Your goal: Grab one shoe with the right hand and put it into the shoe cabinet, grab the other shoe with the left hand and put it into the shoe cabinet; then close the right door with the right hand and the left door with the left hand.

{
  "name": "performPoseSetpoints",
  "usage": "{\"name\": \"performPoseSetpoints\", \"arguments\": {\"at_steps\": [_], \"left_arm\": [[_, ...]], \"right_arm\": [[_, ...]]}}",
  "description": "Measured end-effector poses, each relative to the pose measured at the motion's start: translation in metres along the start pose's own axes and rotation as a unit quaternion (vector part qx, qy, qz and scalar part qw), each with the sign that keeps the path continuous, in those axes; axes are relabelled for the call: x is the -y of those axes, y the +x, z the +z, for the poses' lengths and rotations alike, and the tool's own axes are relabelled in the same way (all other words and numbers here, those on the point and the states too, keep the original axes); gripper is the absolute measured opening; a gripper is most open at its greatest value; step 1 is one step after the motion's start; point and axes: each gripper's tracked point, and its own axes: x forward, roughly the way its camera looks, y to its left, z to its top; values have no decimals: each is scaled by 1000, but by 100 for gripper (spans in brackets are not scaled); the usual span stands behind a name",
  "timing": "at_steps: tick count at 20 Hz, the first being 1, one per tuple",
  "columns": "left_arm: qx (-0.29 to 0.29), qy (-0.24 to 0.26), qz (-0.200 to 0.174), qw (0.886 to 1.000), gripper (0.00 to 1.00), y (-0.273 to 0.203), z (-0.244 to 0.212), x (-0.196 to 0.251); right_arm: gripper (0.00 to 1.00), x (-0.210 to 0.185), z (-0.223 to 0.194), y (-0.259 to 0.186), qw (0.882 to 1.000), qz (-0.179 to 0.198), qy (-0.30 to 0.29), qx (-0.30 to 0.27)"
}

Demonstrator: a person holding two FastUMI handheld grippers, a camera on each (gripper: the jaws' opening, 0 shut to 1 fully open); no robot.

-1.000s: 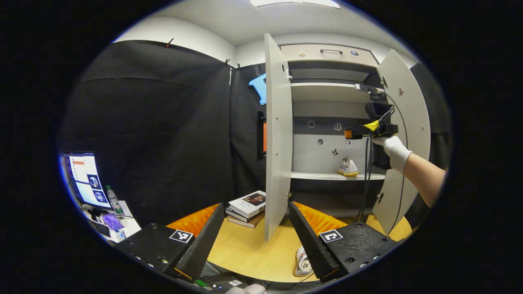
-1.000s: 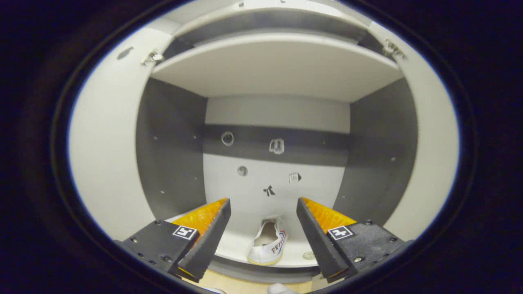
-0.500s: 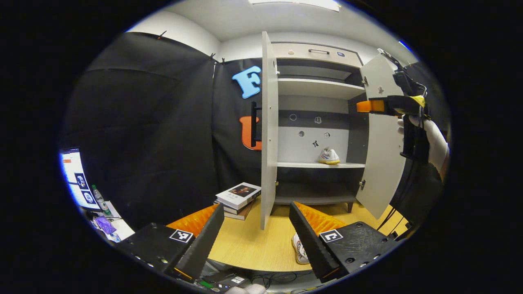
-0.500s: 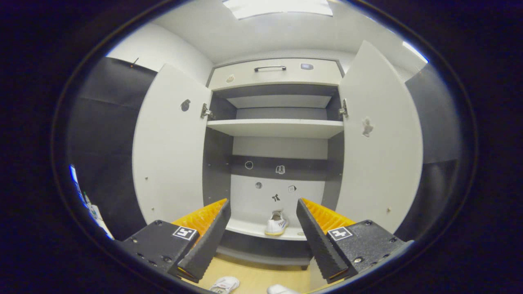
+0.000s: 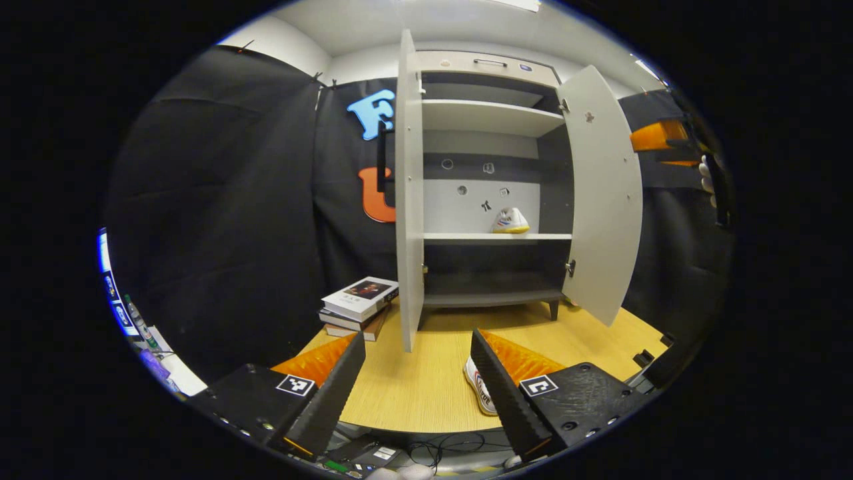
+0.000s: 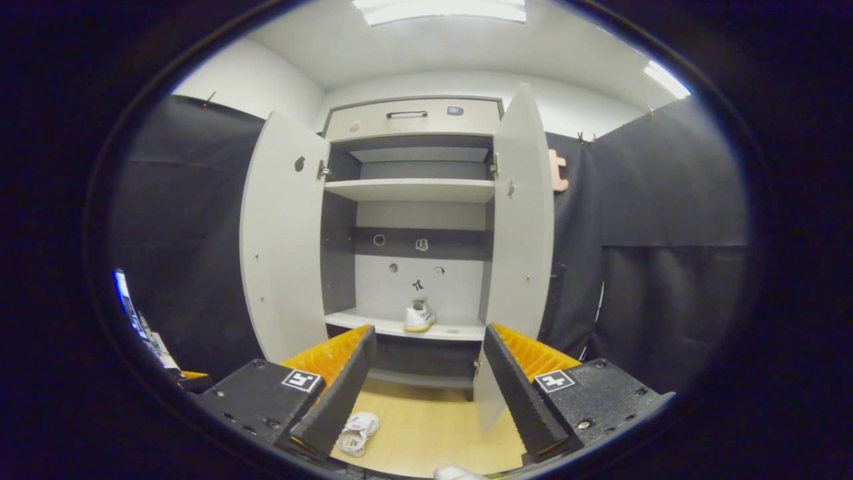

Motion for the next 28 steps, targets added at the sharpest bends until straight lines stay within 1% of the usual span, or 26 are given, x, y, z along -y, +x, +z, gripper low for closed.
{"name": "performPoseSetpoints", "arguments": {"at_steps": [2,5,8,10,12,13,15,16,17,19,21,23,24,25,26,27,28], "left_arm": [[-18,8,-17,1000,96,18,-26,21],[-54,19,-42,997,96,46,-70,53],[-102,27,-47,993,97,73,-117,73],[-124,22,-49,991,97,95,-139,79],[-141,30,-48,988,97,118,-164,86],[-152,37,-45,987,97,127,-173,87],[-159,26,-52,986,97,146,-183,97],[-162,32,-50,985,97,158,-188,97],[-178,38,-49,982,96,166,-195,98],[-175,40,-53,982,94,184,-199,103],[-188,42,-52,980,88,202,-208,105],[-195,33,-54,979,80,216,-211,110],[-198,28,-56,978,70,222,-212,113],[-199,26,-47,978,67,230,-213,109],[-207,23,-40,977,57,233,-215,107],[-211,16,-35,977,43,232,-216,105],[-207,18,-22,978,30,234,-219,99]], "right_arm": [[100,12,-4,-7,1000,-7,-7,-3],[100,25,-14,-10,1000,-7,-14,-18],[100,32,-22,-8,999,3,5,-32],[100,35,-29,-3,999,10,2,-49],[100,38,-31,2,998,15,-8,-57],[100,40,-31,4,998,15,-13,-61],[100,38,-30,9,998,22,-17,-64],[100,37,-30,12,997,27,-17,-66],[100,36,-31,15,997,31,-19,-69],[100,34,-31,19,996,38,-23,-72],[100,36,-31,25,996,41,-26,-73],[100,38,-32,29,996,41,-28,-75],[100,41,-31,30,996,40,-29,-76],[100,43,-31,32,996,38,-28,-74],[100,46,-30,33,996,36,-28,-73],[100,48,-33,34,996,34,-28,-75],[100,51,-35,34,996,32,-28,-78]]}}
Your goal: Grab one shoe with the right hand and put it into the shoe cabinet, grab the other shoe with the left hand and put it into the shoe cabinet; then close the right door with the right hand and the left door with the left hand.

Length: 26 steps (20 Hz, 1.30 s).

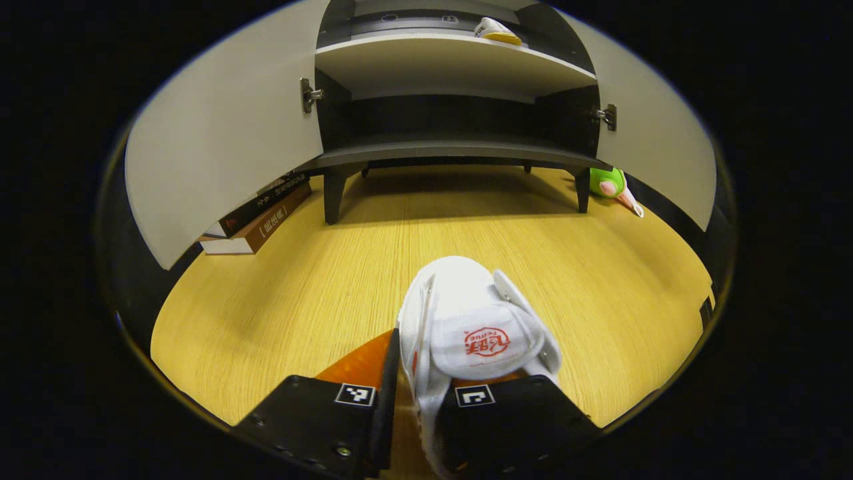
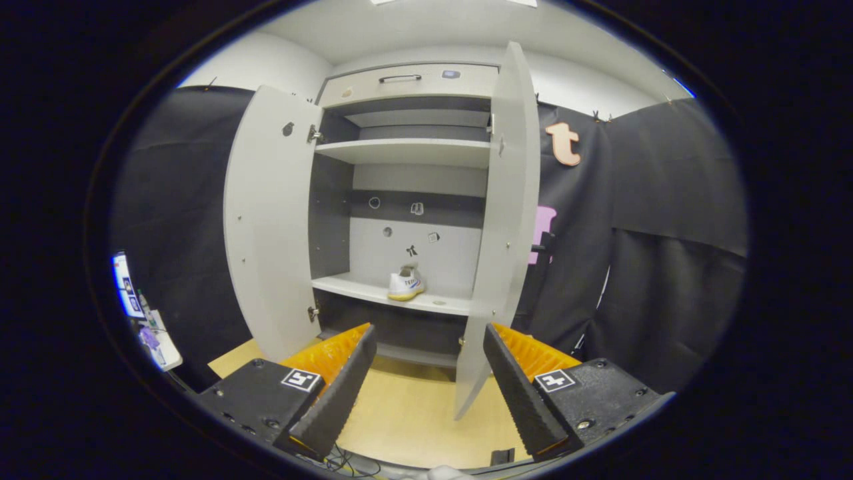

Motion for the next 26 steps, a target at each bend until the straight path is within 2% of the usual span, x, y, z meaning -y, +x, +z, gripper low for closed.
{"name": "performPoseSetpoints", "arguments": {"at_steps": [1,2,4,10,18,24,26], "left_arm": [[-10,-6,-4,1000,32,5,3,-1],[-9,-3,-3,1000,22,4,6,-3],[-27,8,15,1000,14,-4,4,-9],[13,-25,28,999,13,-66,49,-26],[93,-38,14,995,13,-143,182,-35],[168,-42,5,985,13,-161,297,-25],[186,-42,11,982,13,-148,337,-26]], "right_arm": [[100,3,-1,1,1000,-3,2,-1],[100,5,-2,1,1000,-4,5,-3],[100,9,-4,1,1000,-8,13,-4],[100,8,8,0,999,-13,22,21],[100,-5,15,-3,998,0,32,48],[100,-2,16,-1,998,10,25,65],[100,0,14,2,997,16,30,68]]}}
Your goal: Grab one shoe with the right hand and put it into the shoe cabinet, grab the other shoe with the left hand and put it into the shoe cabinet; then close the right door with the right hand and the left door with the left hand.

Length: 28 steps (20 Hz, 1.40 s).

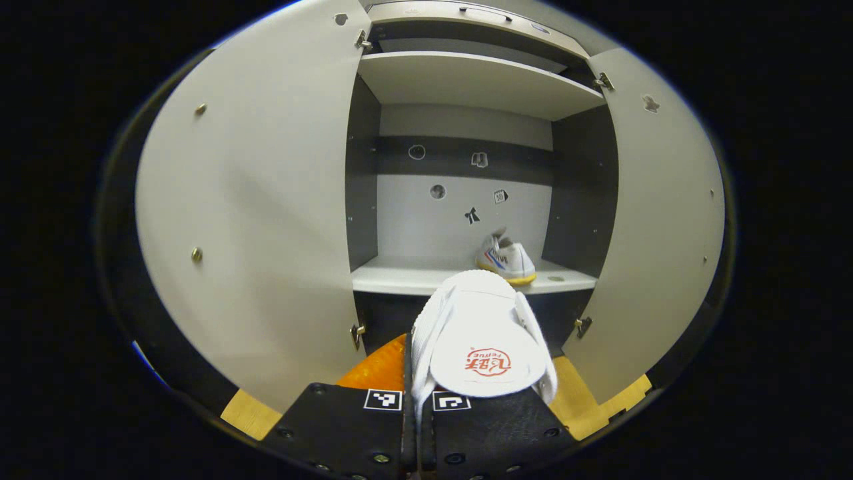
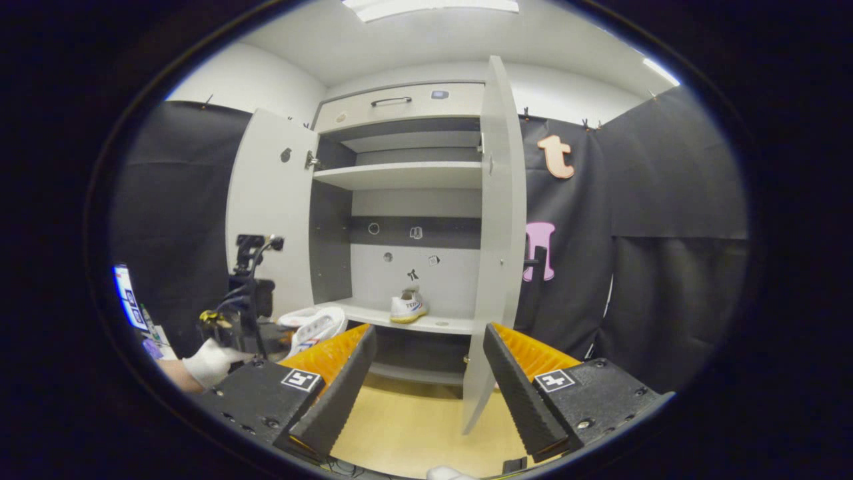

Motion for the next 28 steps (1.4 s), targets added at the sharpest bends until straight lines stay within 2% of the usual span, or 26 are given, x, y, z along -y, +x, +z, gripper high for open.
{"name": "performPoseSetpoints", "arguments": {"at_steps": [1,5,10,13,17,22,25,26,27,28], "left_arm": [[8,0,4,1000,13,7,5,-5],[26,-9,21,999,13,67,70,-1],[15,-8,42,999,13,146,93,7],[-3,-7,53,999,13,188,94,9],[-38,7,71,997,13,239,70,9],[-100,7,80,992,13,267,36,6],[-141,-18,71,987,13,271,24,6],[-151,-26,63,986,18,274,19,7],[-156,-31,52,986,11,274,18,10],[-162,-36,37,986,9,272,17,15]], "right_arm": [[100,1,-2,2,1000,3,2,-1],[100,6,-9,11,1000,20,6,-8],[100,15,-12,25,999,33,6,-16],[100,18,-12,31,999,42,2,-18],[100,16,-11,41,998,63,-5,-25],[100,11,-12,49,996,80,-11,-32],[100,12,-17,53,995,86,-9,-41],[100,11,-17,55,995,89,-6,-43],[100,10,-18,57,995,92,-3,-44],[100,10,-18,58,995,93,-4,-45]]}}
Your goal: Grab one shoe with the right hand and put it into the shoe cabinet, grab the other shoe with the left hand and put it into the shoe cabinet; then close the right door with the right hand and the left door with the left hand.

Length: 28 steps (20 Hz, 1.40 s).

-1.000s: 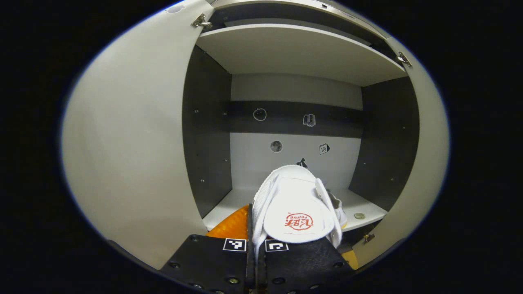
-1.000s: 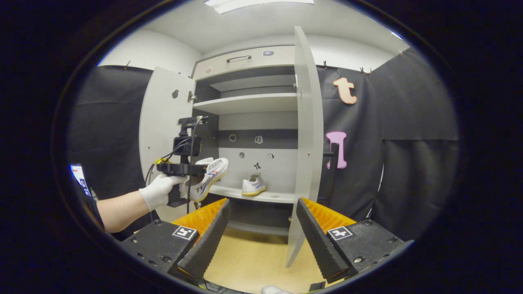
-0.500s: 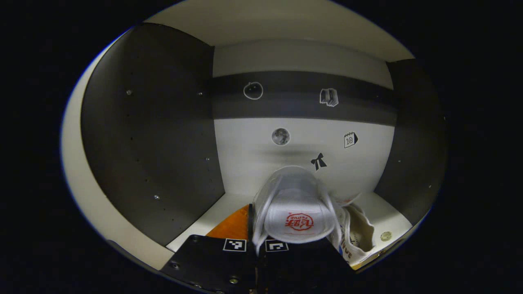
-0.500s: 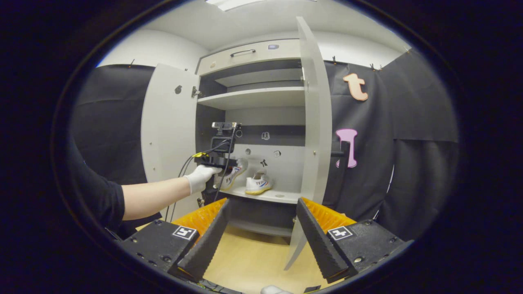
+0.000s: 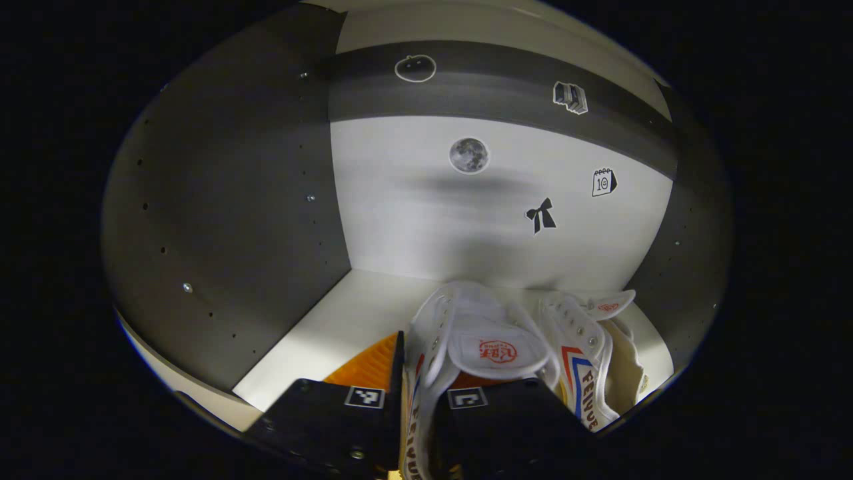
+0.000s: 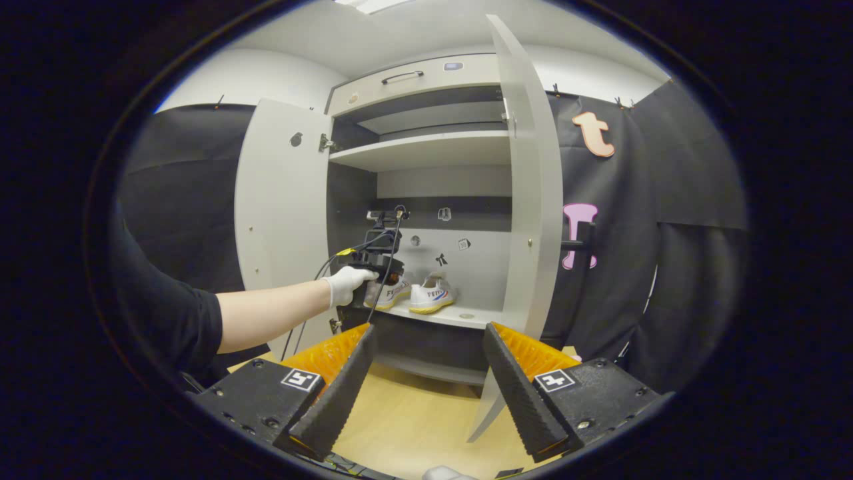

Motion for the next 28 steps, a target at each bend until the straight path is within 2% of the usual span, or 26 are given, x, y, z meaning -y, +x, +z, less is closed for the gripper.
{"name": "performPoseSetpoints", "arguments": {"at_steps": [1,2,3,5,8,11,16,17,18,20,21,22,28], "left_arm": [[11,1,0,1000,27,-2,4,-3],[14,-2,-11,1000,33,-5,7,1],[10,-5,-6,1000,34,-12,4,-2],[35,1,-14,999,45,-27,13,0],[80,13,-17,997,98,-66,26,-3],[131,9,-20,991,97,-123,29,-9],[225,39,-25,973,96,-239,16,-15],[240,43,-28,969,84,-264,11,-17],[249,41,-30,967,95,-287,5,-20],[267,37,-37,962,95,-328,-6,-29],[278,36,-39,959,100,-347,-12,-35],[286,32,-38,957,95,-364,-21,-42],[305,21,-27,952,95,-455,-81,-90]], "right_arm": [[100,1,0,1,1000,0,0,-1],[100,1,0,2,1000,2,2,-1],[100,1,0,2,1000,3,4,-2],[100,-1,2,5,1000,6,6,0],[100,-8,7,7,1000,8,2,5],[100,-17,15,7,1000,6,-4,16],[100,-34,29,7,999,7,-11,35],[100,-36,31,7,999,5,-12,39],[100,-41,35,6,999,3,-12,44],[100,-48,43,1,998,-6,-12,54],[100,-53,48,-2,998,-9,-12,61],[100,-57,51,-7,998,-15,-14,67],[100,-81,60,-41,995,-45,-14,86]]}}
